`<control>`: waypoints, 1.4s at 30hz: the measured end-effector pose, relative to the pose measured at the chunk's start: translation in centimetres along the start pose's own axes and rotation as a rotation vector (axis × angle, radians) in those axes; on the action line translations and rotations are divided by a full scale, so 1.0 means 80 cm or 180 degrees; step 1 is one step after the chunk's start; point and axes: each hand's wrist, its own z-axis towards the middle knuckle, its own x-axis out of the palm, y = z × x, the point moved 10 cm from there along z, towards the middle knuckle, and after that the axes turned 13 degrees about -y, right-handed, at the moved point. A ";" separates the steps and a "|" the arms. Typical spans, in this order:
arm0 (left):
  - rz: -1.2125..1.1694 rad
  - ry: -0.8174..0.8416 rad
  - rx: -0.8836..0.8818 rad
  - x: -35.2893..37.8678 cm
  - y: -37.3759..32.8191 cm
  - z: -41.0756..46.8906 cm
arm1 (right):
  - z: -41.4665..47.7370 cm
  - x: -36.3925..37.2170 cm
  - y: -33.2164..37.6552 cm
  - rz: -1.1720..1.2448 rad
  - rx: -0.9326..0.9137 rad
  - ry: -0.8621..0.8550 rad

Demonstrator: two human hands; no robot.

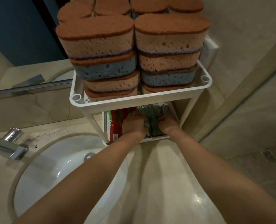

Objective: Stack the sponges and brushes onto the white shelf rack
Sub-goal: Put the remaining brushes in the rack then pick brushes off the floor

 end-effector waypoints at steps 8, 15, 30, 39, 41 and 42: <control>0.0281 -0.0020 0.0538 0.015 0.004 -0.010 | 0.001 0.004 0.002 -0.0078 -0.0112 -0.0054; 0.0358 -0.0084 0.0778 0.018 0.005 -0.015 | -0.006 0.007 0.011 -0.0216 -0.0420 -0.0067; -0.1026 -0.0294 -0.0005 -0.022 0.038 -0.069 | -0.083 -0.032 0.029 0.0892 -0.0769 -0.0723; -0.2320 -0.0972 -0.1265 -0.053 0.130 -0.187 | -0.177 0.047 0.064 0.1402 -0.1185 -0.0104; -0.2292 -0.1143 -0.1571 -0.059 0.156 -0.224 | -0.200 0.075 0.073 0.1300 -0.1302 0.0099; -0.2305 -0.1208 -0.1726 -0.060 0.169 -0.244 | -0.214 0.088 0.078 0.1257 -0.1389 0.0199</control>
